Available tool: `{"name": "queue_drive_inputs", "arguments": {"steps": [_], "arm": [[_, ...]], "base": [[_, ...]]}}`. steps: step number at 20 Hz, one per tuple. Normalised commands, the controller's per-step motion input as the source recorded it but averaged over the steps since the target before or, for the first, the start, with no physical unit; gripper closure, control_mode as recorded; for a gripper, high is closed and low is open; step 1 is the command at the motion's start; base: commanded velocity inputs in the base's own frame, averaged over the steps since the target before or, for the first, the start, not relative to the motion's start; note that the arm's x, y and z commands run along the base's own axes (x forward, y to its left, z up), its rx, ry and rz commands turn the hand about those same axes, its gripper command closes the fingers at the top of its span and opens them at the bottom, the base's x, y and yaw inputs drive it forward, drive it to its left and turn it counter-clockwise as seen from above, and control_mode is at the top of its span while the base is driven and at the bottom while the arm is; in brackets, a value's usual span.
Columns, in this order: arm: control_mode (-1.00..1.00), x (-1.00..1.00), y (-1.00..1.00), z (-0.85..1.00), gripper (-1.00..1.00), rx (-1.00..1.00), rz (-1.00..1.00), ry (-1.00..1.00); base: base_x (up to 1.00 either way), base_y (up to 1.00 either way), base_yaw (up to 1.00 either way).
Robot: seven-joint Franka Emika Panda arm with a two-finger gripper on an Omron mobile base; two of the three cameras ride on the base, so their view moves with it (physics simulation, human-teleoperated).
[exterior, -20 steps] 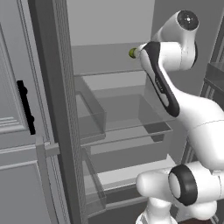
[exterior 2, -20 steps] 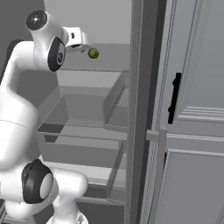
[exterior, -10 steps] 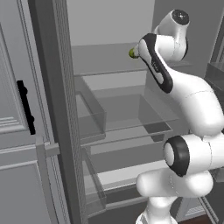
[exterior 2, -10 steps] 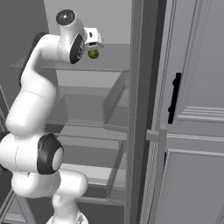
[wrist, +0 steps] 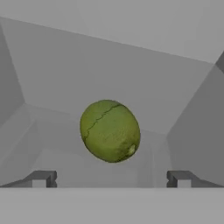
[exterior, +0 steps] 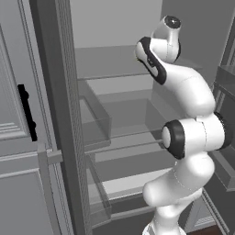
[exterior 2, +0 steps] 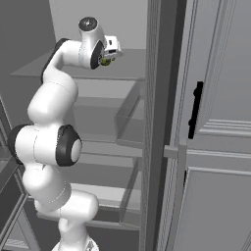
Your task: Place one lime and one chicken drumstick in each tupperware on the nearby counter, to pack two identical lunches.
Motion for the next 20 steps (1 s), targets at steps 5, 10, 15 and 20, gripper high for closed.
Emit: {"name": "queue_drive_inputs", "arguments": {"steps": [5, 10, 15, 20], "arm": [[-1.00, 0.56, 0.00, -0.02, -1.00, 0.03, 0.00, 0.02], [-1.00, 0.25, 0.00, 0.00, -1.00, 0.06, 0.01, 0.00], [-1.00, 0.00, 0.00, -0.11, -1.00, 0.00, 0.04, 0.02], [-1.00, 0.00, 0.07, -0.32, -1.00, 0.00, 0.04, 0.00]], "base": [[0.00, 0.00, 0.00], [0.00, 0.00, 0.00], [0.00, 0.00, 0.00], [0.00, 0.00, 0.00]]}}
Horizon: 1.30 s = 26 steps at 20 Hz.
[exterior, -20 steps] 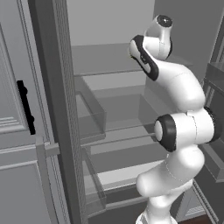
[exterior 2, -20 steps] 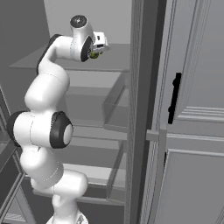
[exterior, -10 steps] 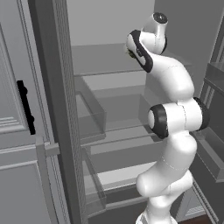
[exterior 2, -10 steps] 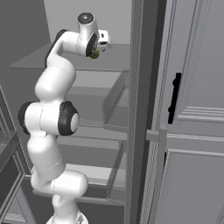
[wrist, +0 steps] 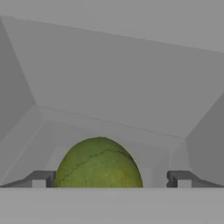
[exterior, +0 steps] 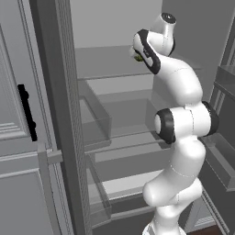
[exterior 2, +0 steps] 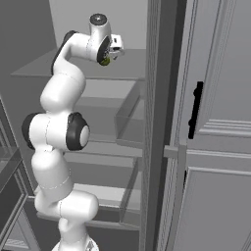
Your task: Place one lime and one chicken drumstick in each tupperware on the nearby counter, to pack two identical lunches.
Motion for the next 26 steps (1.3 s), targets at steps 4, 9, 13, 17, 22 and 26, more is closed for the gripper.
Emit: {"name": "queue_drive_inputs", "arguments": {"steps": [4, 9, 13, 17, 22, 26], "arm": [[-1.00, 0.00, 0.10, -0.37, -1.00, 0.00, 0.03, 0.00], [-1.00, 0.00, 0.00, -0.18, -1.00, 0.00, 0.01, 0.01], [-1.00, 0.00, 0.02, 0.00, -1.00, 0.00, 0.01, 0.01], [-1.00, 0.00, 0.03, 0.00, 1.00, 0.00, 0.00, 0.03], [-1.00, -0.09, 0.00, 0.00, 1.00, 0.00, 0.00, 0.01], [-1.00, -0.96, -0.11, 0.00, 1.00, 0.03, 0.00, -0.22]], "base": [[0.00, 0.00, 0.00], [0.00, 0.00, 0.00], [0.00, 0.00, 0.00], [0.00, 0.00, 0.00], [0.00, 0.00, 0.00], [0.00, 0.00, 0.00]]}}
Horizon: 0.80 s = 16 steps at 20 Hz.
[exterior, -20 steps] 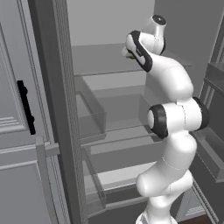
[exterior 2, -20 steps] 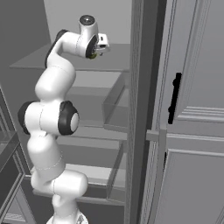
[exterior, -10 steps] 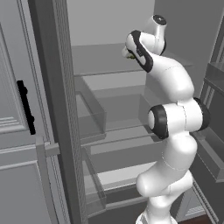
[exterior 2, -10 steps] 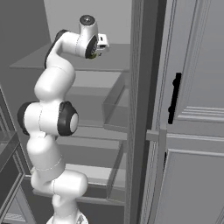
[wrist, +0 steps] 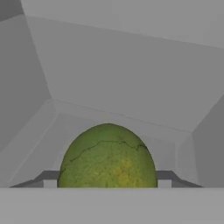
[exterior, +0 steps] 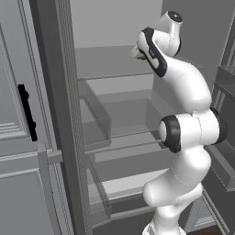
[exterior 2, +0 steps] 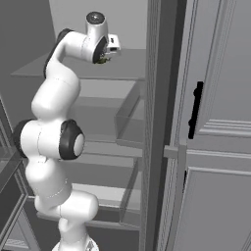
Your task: Place one lime and one chicken drumstick in each tupperware on the nearby counter, to pack two identical lunches.
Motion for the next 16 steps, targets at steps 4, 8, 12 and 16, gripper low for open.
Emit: {"name": "queue_drive_inputs", "arguments": {"steps": [4, 8, 12, 16], "arm": [[-1.00, -1.00, -0.09, 0.01, 1.00, 0.06, 0.00, -0.25], [-1.00, -1.00, -0.23, 0.00, 1.00, 0.00, 0.00, -0.01], [-1.00, -1.00, -0.19, 0.00, 1.00, 0.00, 0.00, 0.02], [-1.00, -1.00, -0.11, -0.16, 1.00, 0.00, 0.00, 0.15]], "base": [[0.00, 0.00, 0.00], [0.00, 0.00, 0.00], [0.00, 0.00, 0.00], [0.00, 0.00, 0.00]]}}
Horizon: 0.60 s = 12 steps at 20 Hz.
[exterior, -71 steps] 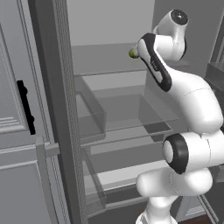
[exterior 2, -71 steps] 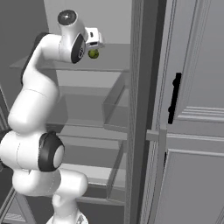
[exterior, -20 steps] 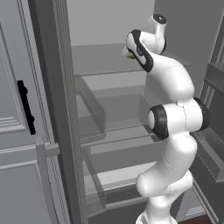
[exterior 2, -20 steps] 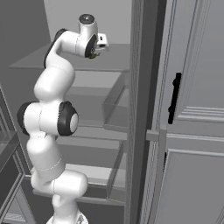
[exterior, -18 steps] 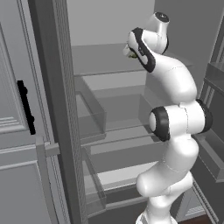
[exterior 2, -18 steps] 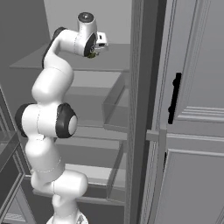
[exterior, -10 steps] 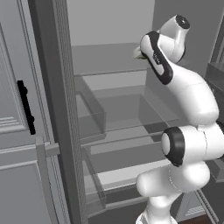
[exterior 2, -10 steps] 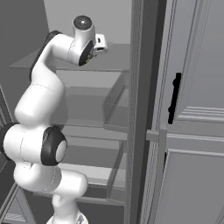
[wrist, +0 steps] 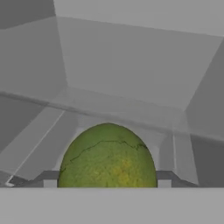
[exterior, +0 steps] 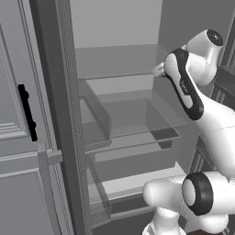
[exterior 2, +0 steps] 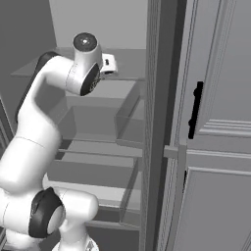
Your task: Place one lime and one chicken drumstick in each tupperware on the nearby counter, to pack two identical lunches.
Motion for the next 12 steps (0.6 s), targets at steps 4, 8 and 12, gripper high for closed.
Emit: {"name": "queue_drive_inputs", "arguments": {"steps": [4, 8, 12], "arm": [[-1.00, -1.00, 0.00, -0.84, 1.00, -0.11, 0.00, 0.37], [-1.00, -0.83, 0.00, -1.00, 1.00, -0.23, 0.00, 0.62], [-1.00, -0.68, 0.00, -0.98, 1.00, -0.13, 0.00, 0.62]], "base": [[0.00, 0.00, 0.00], [0.00, 0.00, 0.00], [0.00, 0.00, 0.00]]}}
